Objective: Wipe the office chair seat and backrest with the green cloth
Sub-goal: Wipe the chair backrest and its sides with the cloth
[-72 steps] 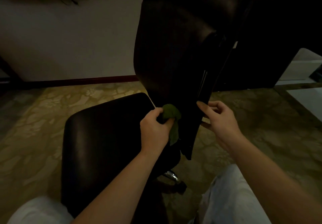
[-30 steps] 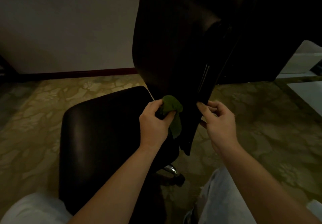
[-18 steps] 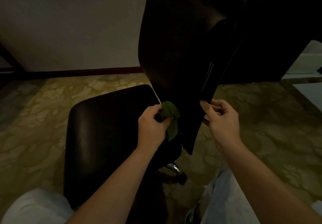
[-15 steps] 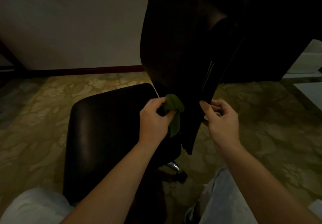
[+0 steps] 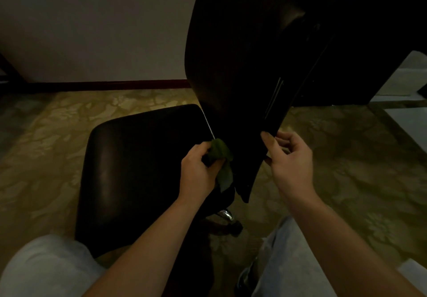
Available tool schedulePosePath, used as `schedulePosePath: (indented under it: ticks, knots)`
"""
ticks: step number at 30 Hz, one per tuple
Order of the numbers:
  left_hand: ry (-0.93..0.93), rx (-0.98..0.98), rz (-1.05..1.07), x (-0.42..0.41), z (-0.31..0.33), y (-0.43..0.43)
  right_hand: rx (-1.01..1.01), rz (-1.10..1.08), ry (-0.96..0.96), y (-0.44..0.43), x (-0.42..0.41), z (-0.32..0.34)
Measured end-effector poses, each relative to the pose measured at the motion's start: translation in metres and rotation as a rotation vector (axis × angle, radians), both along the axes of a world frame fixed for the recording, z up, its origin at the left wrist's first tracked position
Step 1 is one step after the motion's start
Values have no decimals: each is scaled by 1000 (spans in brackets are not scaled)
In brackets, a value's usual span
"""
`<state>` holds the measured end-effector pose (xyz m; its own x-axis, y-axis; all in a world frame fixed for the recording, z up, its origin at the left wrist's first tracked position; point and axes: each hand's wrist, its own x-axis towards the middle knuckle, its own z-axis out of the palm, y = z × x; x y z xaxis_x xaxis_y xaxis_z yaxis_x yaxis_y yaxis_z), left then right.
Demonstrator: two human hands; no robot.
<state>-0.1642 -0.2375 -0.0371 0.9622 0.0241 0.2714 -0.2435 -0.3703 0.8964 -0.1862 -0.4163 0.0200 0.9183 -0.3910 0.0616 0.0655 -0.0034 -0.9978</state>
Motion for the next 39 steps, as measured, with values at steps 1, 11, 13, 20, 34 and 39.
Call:
schedulePosePath:
  ticks: [1, 11, 13, 20, 34, 39]
  knots:
    - [35, 19, -14, -1, -5, 3, -7, 2, 0, 0, 0, 1]
    - [-6, -140, -15, 0, 37, 9, -37, -13, 49, 4, -4, -12]
    - [-78, -81, -5, 4, 46, 1, -40, -22, 58, 5, -5, -13]
    - [-107, -102, 20, 3, 25, -7, -20, -46, 58, 6, -5, -17]
    - [26, 68, -22, 8, 5, 2, 36, -96, 42, 13, -1, -13]
    - [-29, 56, -5, 0, 0, 3, 19, -95, 39, 13, -7, -15]
